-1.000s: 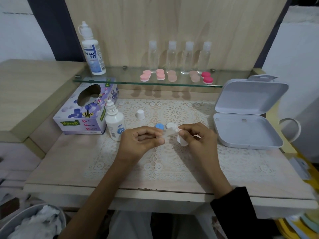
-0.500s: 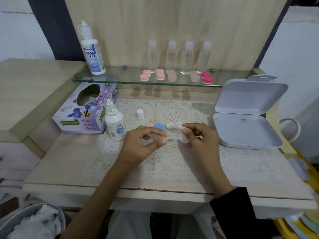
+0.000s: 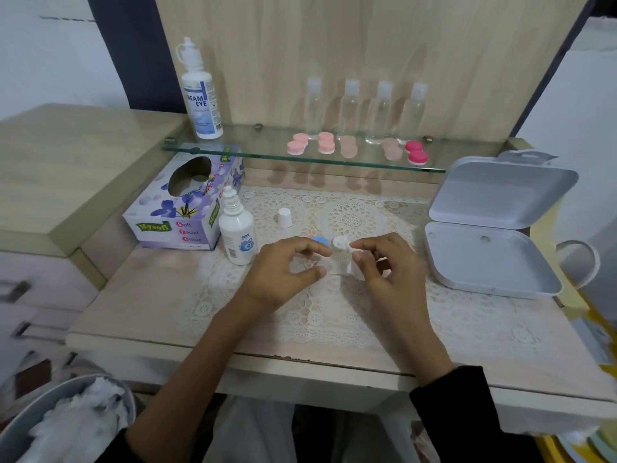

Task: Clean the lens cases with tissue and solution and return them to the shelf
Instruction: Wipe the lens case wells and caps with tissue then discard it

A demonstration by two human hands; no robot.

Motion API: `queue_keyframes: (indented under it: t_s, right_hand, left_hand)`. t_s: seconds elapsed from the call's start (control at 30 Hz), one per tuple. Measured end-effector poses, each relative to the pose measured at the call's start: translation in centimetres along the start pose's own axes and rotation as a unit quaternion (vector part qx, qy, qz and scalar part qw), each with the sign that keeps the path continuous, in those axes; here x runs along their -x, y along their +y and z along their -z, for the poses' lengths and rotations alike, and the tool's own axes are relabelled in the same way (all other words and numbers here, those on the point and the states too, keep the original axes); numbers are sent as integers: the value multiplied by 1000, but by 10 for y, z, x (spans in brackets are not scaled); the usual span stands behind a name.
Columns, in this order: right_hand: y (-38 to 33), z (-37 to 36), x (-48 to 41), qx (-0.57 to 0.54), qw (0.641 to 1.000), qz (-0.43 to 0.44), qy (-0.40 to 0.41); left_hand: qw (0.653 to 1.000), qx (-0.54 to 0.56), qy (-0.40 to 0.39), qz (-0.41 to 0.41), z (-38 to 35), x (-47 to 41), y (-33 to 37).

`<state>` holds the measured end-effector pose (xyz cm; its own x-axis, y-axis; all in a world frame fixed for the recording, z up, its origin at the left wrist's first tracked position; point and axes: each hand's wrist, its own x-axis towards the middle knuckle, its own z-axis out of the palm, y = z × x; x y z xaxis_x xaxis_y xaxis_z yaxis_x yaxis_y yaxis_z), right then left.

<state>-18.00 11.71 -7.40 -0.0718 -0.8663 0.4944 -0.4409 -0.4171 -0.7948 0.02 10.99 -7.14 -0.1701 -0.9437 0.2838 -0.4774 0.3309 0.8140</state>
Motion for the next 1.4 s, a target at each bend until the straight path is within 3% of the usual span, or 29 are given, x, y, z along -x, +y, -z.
queue_keyframes:
  t_s: [0.33, 0.7, 1.03, 1.27, 1.4]
  right_hand:
    - [-22, -13, 30, -12, 975, 165, -151]
    - [-77, -78, 71, -106, 936, 220, -254]
    - [-133, -179, 121, -169, 891, 249, -341]
    - [-145, -245, 160, -169, 862, 236, -416]
    - [-137, -281, 180, -98, 862, 225, -444]
  left_hand:
    - [995, -78, 24, -56, 49, 53, -4]
    - [979, -143, 142, 13, 137, 131, -12]
    - [942, -218, 240, 80, 217, 219, -54]
    - [919, -227, 291, 136, 246, 259, -97]
    - [915, -218, 302, 156, 251, 275, -130]
